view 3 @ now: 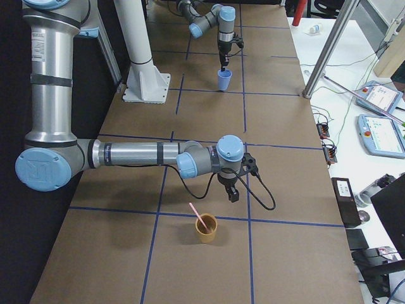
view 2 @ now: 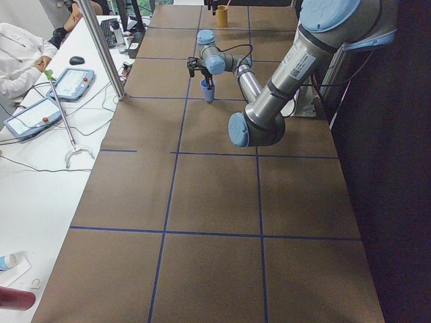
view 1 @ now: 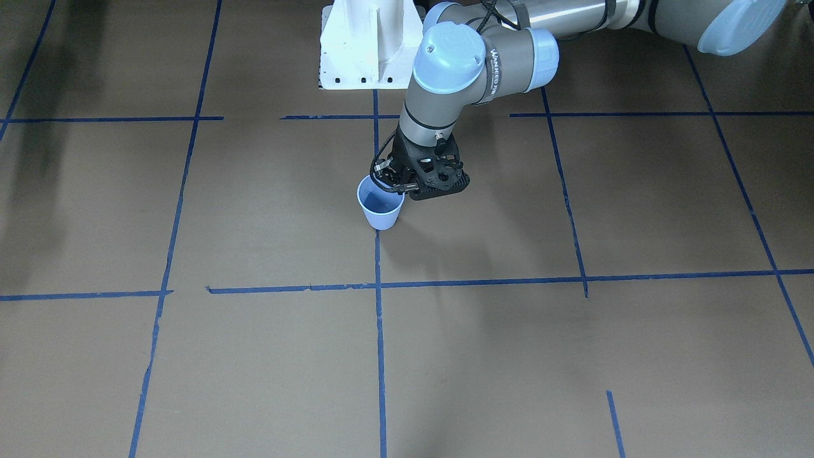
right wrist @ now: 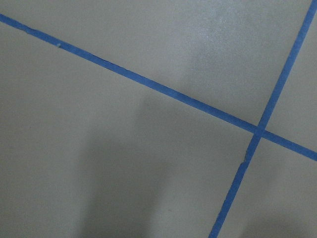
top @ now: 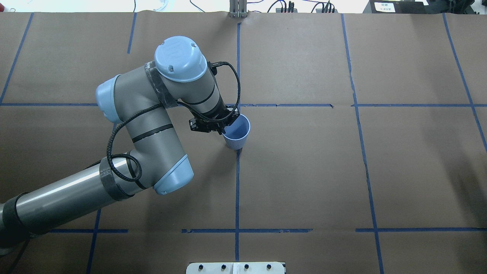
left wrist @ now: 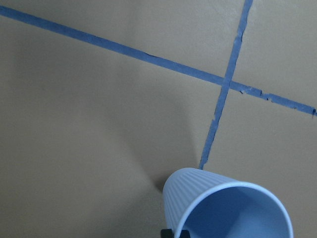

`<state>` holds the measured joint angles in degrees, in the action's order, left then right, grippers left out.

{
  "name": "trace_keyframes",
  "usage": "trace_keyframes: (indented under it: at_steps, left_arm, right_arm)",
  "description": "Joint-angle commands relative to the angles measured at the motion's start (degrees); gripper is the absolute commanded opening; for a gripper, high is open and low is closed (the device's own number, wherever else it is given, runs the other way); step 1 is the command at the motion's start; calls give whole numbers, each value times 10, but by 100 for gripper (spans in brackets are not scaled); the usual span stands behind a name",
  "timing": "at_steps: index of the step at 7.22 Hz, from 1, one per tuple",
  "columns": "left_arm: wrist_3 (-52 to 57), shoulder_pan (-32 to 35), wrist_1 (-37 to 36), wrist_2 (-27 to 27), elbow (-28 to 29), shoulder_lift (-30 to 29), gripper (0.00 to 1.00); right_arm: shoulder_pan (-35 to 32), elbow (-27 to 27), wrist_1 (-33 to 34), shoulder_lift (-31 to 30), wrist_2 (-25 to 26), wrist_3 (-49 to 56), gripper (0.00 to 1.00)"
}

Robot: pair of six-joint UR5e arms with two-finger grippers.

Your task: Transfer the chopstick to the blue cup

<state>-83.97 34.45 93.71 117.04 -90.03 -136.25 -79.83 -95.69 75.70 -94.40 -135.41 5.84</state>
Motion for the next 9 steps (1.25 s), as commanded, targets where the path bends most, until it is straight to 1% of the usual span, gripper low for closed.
trace_keyframes:
  at_steps: [1, 2, 3, 4, 5, 6, 7, 8, 9]
  left_arm:
    - [0, -11, 16, -13, 10, -2, 29]
    - [-1, -11, 30, -13, 9, -1, 54]
    - [-6, -7, 47, -16, -1, 1, 96]
    - [-35, 4, 52, -29, -45, 16, 100]
    - [-37, 38, 47, -29, -118, 42, 100]
    - [-37, 65, 45, -29, -174, 86, 100]
    - [-37, 97, 44, -27, -190, 106, 100]
    - [-31, 105, 45, -29, -189, 127, 100]
    - [-31, 106, 45, -30, -190, 141, 100]
  right_arm:
    - [1, -1, 0, 4, -8, -2, 99]
    - [0, -2, 1, 3, -11, -2, 99]
    - [-1, -5, 1, 1, -32, -4, 99]
    - [-1, -31, 8, -14, -41, -20, 99]
    - [-2, -50, 7, -42, -34, -42, 99]
    - [-2, -67, 8, -73, -19, -47, 96]
    - [-28, -89, 8, -104, -5, -55, 96]
    - [-67, -93, 10, -114, -5, -60, 96]
    - [-100, -97, 52, -94, -6, -72, 96]
